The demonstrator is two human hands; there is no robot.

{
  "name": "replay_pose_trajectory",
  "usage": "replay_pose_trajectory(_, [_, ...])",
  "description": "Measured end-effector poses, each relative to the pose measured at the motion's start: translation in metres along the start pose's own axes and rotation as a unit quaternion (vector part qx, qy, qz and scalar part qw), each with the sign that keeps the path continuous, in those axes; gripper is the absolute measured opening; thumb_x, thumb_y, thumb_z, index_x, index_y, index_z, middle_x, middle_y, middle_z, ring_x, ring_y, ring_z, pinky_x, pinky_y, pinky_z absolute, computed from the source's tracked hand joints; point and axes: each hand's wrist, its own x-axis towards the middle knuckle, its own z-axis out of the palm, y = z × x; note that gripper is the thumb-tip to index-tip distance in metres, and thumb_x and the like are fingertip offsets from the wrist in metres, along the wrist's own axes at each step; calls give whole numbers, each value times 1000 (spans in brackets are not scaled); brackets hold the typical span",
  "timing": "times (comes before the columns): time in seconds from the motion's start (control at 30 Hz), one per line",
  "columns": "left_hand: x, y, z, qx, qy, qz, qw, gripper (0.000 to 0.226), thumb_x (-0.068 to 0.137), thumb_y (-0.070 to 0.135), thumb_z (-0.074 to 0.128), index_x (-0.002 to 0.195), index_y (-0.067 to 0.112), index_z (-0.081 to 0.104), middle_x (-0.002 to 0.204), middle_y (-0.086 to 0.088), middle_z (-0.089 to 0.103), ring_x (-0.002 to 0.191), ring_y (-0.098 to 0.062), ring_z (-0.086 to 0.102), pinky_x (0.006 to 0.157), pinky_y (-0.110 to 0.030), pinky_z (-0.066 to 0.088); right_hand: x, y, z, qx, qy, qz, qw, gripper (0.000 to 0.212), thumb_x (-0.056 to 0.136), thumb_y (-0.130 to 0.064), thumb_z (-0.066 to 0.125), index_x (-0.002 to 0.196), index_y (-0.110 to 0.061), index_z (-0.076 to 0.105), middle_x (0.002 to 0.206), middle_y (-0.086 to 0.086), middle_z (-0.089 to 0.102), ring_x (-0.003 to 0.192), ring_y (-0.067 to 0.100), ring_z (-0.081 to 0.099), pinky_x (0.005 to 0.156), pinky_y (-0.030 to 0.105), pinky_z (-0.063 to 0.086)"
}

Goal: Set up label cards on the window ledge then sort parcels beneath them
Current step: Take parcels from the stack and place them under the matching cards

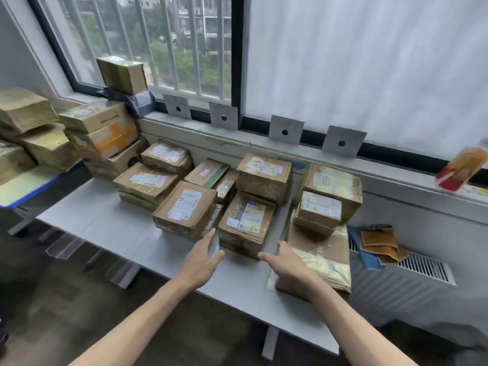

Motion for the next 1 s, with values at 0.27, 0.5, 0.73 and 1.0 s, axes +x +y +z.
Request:
replay_pose_trajectory(0.27, [-46, -110, -161, 34, 61, -28, 997, 66, 101, 32, 52, 158, 22, 19, 162, -2, 24, 149, -16, 21, 117, -27, 15, -1, -152, 145, -37, -44, -88, 994, 68, 95, -41, 63, 148, -12, 33, 150, 8, 46, 124, 24, 49, 99, 30, 40])
replay_pose_trajectory(0.5, [-82, -189, -302, 61, 129, -55, 988, 67, 100, 37, 52, 158, 24, 19, 158, -6, 31, 142, -23, 34, 118, -37, 27, -9, -279, 285, -71, -120, -125, 982, 86, 94, -51, 62, 157, -13, 17, 160, 8, 31, 139, 28, 41, 110, 40, 37])
replay_pose_trajectory(0.73, [-78, -247, -378, 82, 163, -80, 980, 67, 100, 37, 52, 157, 26, 20, 159, -5, 30, 146, -23, 28, 117, -37, 25, 11, -352, 364, -117, -153, -176, 965, 77, 96, -41, 61, 154, -6, 23, 157, 10, 36, 140, 26, 39, 99, 29, 35])
replay_pose_trajectory(1.0, [15, -285, -431, 169, 110, -87, 976, 70, 99, 39, 52, 158, 27, 17, 161, -2, 26, 147, -25, 25, 118, -47, 26, 112, -416, 388, -128, -166, -182, 961, 86, 94, -44, 64, 158, -12, 15, 163, 9, 28, 142, 29, 38, 110, 39, 39])
